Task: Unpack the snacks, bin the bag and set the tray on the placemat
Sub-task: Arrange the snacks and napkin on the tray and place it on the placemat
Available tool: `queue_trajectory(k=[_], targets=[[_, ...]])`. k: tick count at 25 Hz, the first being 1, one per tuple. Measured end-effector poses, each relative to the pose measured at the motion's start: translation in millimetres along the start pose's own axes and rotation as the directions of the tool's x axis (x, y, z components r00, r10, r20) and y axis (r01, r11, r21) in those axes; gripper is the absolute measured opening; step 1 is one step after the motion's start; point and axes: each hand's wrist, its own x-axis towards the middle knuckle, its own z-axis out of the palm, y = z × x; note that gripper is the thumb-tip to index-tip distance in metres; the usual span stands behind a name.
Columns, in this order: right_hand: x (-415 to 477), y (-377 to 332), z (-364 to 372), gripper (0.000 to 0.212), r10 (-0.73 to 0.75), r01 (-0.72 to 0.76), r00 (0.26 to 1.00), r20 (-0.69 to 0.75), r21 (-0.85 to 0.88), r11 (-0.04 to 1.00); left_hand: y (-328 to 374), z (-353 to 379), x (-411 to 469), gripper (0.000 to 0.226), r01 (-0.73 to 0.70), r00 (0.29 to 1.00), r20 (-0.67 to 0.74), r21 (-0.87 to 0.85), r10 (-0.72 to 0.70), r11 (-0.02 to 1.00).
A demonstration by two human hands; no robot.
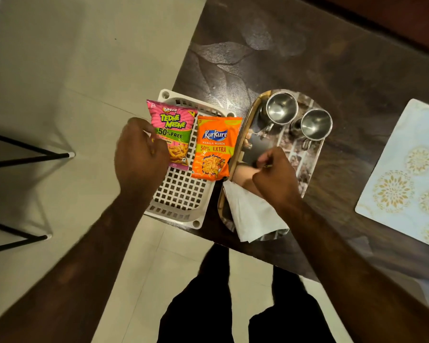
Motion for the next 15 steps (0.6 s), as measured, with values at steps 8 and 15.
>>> queue_trajectory(k=[8,15], targets=[[-6.4,38.1,-15.2,0.045,0.009,0.172,0.919,0.394,-0.421,0.891,29.6,39.0,-72.7,0.020,-0.159,0.463,0.872,-0.092,0.157,0.983],[-3.0,31.1,-12.8,0.020,0.040,0.131,0.889,0.457,-0.338,0.932,52.3,48.2,-82.6,0.024,0.051,0.461,0.888,-0.026,-0.001,0.998]])
